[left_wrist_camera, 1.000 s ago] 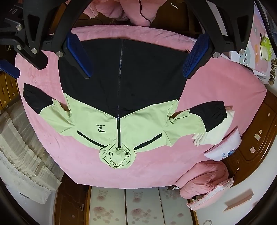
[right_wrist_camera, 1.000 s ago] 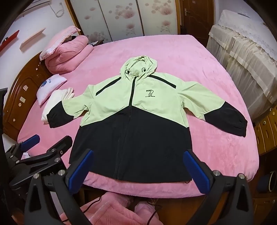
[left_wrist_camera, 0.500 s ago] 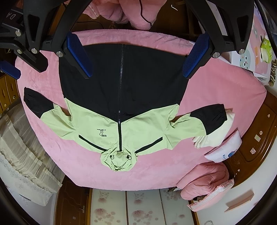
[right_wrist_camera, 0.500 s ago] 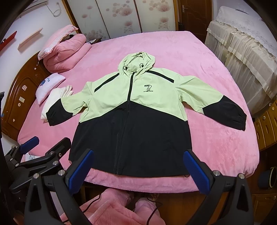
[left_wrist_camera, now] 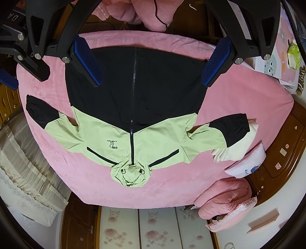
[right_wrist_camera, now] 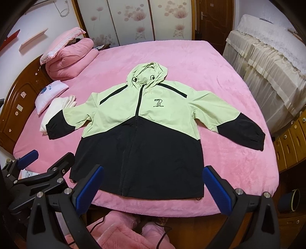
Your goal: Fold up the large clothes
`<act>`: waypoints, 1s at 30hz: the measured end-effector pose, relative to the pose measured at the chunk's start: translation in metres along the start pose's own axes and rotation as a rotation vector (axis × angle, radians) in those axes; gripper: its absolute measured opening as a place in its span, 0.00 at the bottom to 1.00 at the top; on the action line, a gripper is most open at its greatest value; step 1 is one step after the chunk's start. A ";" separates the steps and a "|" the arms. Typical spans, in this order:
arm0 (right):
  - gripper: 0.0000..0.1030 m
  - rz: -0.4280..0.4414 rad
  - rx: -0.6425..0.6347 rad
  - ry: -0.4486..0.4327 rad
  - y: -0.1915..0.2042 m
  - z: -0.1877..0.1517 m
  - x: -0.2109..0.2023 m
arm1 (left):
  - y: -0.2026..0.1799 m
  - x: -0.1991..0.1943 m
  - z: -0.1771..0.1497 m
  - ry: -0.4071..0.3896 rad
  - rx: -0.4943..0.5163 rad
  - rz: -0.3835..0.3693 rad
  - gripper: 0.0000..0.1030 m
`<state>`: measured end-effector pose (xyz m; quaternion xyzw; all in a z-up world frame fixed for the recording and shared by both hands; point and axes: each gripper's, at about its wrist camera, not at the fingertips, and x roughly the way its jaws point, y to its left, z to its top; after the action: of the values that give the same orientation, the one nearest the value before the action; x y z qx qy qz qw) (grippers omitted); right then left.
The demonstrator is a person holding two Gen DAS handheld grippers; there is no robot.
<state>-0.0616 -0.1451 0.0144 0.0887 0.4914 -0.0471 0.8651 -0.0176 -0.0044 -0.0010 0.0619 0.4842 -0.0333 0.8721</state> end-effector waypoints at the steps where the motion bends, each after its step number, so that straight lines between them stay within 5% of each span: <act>1: 1.00 -0.002 -0.001 -0.001 0.000 0.001 0.000 | 0.000 0.000 0.002 -0.001 0.001 0.002 0.99; 30: 1.00 -0.024 0.002 0.004 0.000 0.001 0.003 | 0.005 0.001 0.003 -0.005 0.002 -0.007 0.99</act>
<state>-0.0592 -0.1450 0.0122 0.0836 0.4943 -0.0579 0.8633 -0.0137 0.0003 0.0003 0.0609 0.4823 -0.0369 0.8731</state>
